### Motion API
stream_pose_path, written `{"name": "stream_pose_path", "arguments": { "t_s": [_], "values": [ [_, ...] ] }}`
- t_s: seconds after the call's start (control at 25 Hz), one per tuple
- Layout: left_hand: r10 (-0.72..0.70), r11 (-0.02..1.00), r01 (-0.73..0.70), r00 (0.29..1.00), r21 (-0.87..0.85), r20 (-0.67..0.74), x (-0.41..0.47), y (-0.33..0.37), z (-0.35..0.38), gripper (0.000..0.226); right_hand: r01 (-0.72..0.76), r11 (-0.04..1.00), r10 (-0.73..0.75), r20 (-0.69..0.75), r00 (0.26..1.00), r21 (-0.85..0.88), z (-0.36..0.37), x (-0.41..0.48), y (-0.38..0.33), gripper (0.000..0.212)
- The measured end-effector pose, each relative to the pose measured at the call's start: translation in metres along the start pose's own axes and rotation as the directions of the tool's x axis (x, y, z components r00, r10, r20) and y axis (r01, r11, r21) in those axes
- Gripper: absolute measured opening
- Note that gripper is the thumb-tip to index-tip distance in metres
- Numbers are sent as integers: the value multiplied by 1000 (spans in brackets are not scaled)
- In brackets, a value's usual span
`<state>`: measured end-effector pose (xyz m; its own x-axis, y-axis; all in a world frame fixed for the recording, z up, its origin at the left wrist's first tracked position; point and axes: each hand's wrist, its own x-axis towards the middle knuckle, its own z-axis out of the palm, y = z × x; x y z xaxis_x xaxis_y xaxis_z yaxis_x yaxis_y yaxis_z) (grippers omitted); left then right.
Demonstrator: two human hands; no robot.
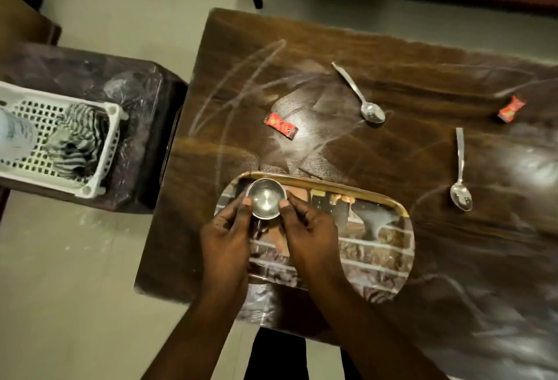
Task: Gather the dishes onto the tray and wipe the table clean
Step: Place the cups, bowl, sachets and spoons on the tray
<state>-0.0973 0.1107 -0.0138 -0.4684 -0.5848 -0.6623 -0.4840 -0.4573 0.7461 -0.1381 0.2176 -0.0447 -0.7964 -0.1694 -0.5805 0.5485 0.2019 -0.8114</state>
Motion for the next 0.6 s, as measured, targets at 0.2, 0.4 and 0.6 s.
{"name": "stream_pose_path", "arguments": {
  "t_s": [0.2, 0.4, 0.6],
  "values": [
    [18, 1000, -18, 1000, -16, -15, 12, -12, -9, 27, 46, 997, -47, -8, 999, -65, 8, 2, 2, 51],
    [23, 999, -23, 999, -24, -29, 15, -16, -10, 26, 38, 998, -40, -35, 999, -51, 13, 1, 3, 41],
    [44, 999, -41, 993, 32, -110, 3, -2, -8, 27, -3, 1000, 3, -14, 1000, -13, 10, -4, -7, 47]
  ]
}}
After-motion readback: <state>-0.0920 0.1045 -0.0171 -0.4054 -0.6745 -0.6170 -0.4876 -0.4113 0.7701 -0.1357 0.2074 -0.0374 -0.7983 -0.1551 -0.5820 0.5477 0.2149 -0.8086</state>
